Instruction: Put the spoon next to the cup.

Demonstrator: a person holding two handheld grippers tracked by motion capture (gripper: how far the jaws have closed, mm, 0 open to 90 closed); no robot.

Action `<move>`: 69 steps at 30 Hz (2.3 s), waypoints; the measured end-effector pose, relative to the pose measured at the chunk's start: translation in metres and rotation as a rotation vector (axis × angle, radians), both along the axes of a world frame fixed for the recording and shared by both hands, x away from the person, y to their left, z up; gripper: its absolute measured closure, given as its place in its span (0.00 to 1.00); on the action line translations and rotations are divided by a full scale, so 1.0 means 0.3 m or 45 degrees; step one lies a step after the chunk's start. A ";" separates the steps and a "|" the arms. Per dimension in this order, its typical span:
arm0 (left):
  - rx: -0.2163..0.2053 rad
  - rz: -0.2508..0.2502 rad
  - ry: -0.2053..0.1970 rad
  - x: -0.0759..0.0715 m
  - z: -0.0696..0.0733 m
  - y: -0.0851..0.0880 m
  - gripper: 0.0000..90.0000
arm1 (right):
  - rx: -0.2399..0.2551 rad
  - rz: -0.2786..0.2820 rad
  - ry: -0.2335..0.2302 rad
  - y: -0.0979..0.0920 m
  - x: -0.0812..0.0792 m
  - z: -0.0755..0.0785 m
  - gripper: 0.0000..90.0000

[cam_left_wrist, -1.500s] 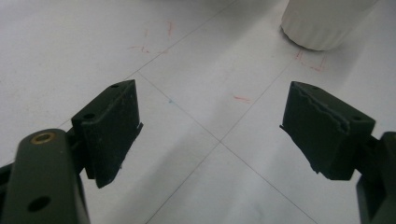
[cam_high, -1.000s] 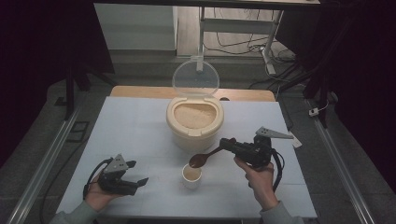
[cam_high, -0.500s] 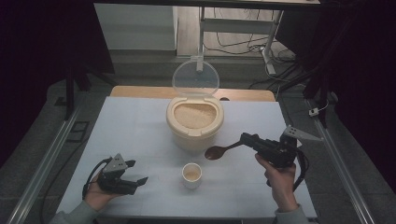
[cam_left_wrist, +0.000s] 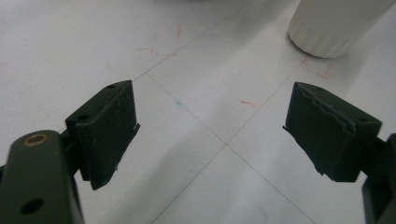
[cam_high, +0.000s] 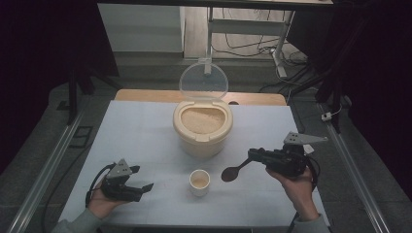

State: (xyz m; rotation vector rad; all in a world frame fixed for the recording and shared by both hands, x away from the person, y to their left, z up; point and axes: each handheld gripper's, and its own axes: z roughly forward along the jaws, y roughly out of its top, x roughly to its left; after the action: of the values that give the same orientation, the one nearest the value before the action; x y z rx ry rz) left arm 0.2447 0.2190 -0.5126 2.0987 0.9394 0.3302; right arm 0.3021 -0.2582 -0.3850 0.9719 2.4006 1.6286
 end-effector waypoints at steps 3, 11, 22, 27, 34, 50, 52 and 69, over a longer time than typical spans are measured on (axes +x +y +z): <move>0.001 -0.003 0.004 -0.001 -0.001 -0.002 0.18 | -0.052 0.045 0.025 0.020 0.006 -0.004 0.92; 0.008 -0.013 0.003 -0.001 -0.003 -0.006 0.18 | -0.210 0.208 0.098 0.108 0.017 -0.025 0.92; 0.012 -0.019 0.000 -0.003 -0.003 -0.006 0.18 | -0.370 0.346 0.198 0.248 0.080 -0.092 0.92; 0.010 -0.019 0.000 -0.003 -0.003 -0.004 0.18 | -0.374 0.322 0.215 0.272 0.120 -0.108 0.90; 0.015 -0.019 0.000 -0.003 -0.003 -0.005 0.19 | -0.375 0.157 0.186 0.245 0.184 -0.188 0.79; 0.016 -0.022 0.003 -0.001 -0.006 -0.006 0.19 | -0.497 -0.159 0.172 0.227 0.265 -0.398 0.55; 0.017 -0.021 0.004 -0.001 -0.007 -0.006 0.19 | -0.511 -0.181 0.166 0.233 0.264 -0.409 0.54; 0.016 -0.014 -0.001 -0.002 -0.005 -0.004 0.19 | -0.388 -0.282 0.025 0.165 0.211 -0.365 0.42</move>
State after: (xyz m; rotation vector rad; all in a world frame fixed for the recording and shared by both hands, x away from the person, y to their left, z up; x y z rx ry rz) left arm 0.2442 0.2178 -0.5142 2.1142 0.9270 0.3323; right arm 0.3653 -0.2087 -0.4945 1.1471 2.3589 1.1448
